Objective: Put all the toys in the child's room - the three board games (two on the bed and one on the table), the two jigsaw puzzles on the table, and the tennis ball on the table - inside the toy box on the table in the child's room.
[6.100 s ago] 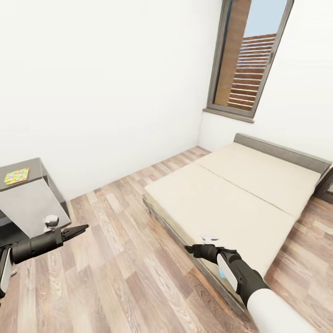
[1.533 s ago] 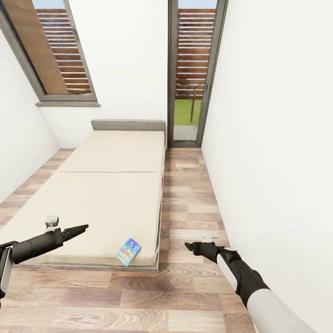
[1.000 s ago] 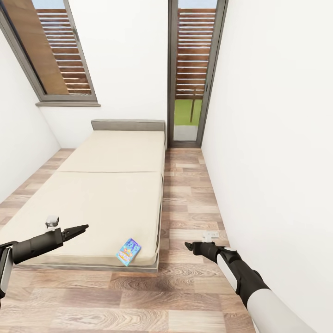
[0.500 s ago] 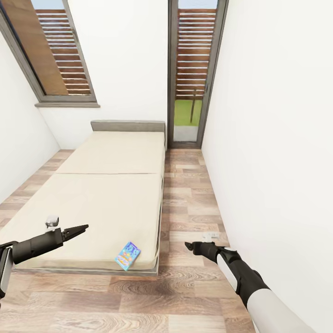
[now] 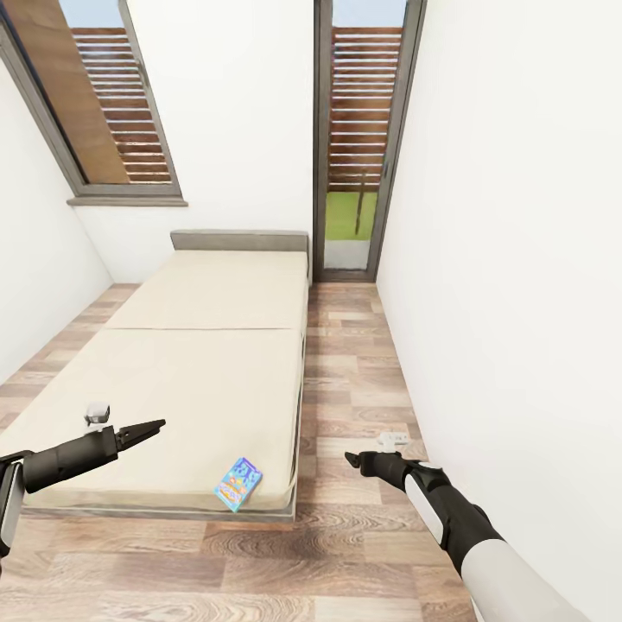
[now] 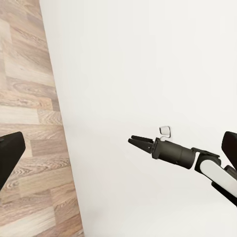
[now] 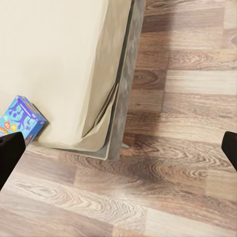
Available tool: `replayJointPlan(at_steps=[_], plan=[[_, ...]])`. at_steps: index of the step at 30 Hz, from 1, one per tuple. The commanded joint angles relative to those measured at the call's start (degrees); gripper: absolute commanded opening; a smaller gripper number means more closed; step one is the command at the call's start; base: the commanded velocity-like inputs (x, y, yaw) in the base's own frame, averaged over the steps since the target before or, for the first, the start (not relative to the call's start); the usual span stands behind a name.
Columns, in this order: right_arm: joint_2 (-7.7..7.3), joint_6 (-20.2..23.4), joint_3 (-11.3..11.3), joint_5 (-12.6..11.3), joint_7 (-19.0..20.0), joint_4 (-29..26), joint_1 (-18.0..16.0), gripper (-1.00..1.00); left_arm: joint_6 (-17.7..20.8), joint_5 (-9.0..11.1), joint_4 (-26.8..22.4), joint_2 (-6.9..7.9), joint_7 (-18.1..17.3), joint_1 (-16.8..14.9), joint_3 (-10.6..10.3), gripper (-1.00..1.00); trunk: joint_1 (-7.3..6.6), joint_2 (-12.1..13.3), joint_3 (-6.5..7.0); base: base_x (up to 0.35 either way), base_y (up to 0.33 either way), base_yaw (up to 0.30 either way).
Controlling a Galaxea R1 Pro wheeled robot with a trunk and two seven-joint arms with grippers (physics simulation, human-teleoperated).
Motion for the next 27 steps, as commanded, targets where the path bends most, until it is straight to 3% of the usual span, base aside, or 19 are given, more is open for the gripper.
replayJointPlan(at_steps=[1,16,27], plan=[[-0.04,0.29,0.12,-0.26,-0.01,-0.08,-0.03,1.0,0.6,-0.17,-0.01,0.0,-0.34,-0.06,0.05,1.0,0.03,-0.11,-0.08,0.001,0.0,0.0],[-0.06,0.19,0.12,-0.14,-0.02,-0.08,-0.03,1.0,0.58,-0.19,-0.04,0.0,-0.29,-0.05,0.02,1.0,0.03,-0.11,-0.02,0.0,0.0,0.0],[-0.04,-0.97,0.12,-0.35,-0.04,-0.08,-0.03,1.0,0.53,-0.18,-0.05,-0.03,-0.29,-0.05,-0.04,1.0,0.03,-0.11,0.76,0.0,0.0,-0.054]])
